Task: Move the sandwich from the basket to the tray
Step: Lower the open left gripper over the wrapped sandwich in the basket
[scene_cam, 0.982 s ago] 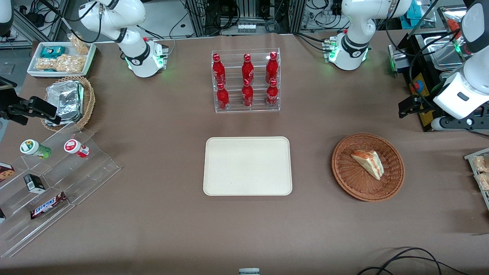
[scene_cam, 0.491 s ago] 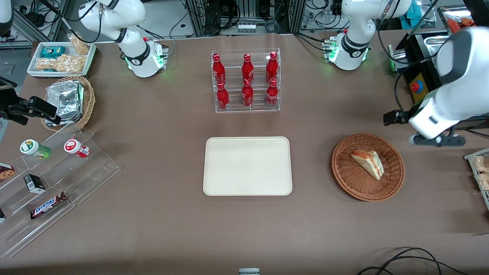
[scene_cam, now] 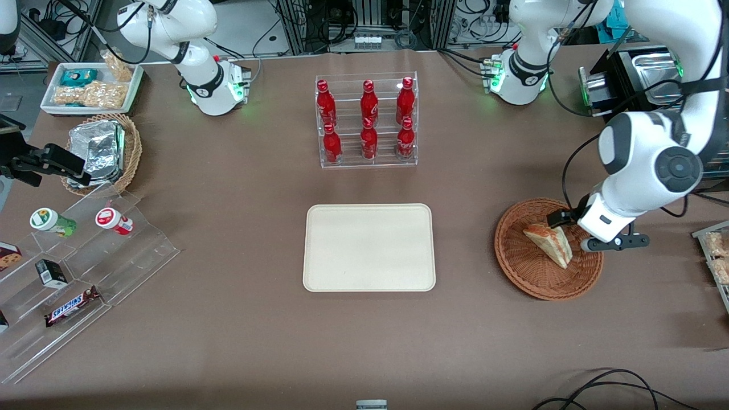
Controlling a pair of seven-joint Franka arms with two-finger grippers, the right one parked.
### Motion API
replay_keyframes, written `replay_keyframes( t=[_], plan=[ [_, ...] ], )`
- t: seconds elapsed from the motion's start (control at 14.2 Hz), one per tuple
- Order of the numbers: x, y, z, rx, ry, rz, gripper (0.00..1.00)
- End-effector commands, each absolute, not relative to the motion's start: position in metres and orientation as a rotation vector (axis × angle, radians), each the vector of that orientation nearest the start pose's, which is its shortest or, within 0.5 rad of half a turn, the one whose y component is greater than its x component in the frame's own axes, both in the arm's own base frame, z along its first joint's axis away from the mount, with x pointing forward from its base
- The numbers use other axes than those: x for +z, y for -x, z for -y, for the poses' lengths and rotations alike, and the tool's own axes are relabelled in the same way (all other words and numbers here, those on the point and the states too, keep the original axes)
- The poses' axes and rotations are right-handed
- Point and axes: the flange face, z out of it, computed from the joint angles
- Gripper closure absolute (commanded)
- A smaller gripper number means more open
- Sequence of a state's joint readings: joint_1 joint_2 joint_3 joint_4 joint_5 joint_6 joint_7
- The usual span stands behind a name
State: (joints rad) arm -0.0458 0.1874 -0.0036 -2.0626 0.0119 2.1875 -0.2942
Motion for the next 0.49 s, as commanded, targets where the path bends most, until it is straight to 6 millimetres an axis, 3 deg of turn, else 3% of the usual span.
replay_keyframes(
  t=[0.0,0.14,0.35,0.42],
  plan=[
    [0.322,-0.576,0.032,0.052,2.962,0.957,0.00],
    [0.300,-0.584,0.034,0.013,2.855,1.252,0.00],
    [0.265,-0.586,0.032,0.050,2.805,1.344,0.00],
    [0.256,-0.586,0.032,0.068,2.797,1.345,0.15]
  ],
)
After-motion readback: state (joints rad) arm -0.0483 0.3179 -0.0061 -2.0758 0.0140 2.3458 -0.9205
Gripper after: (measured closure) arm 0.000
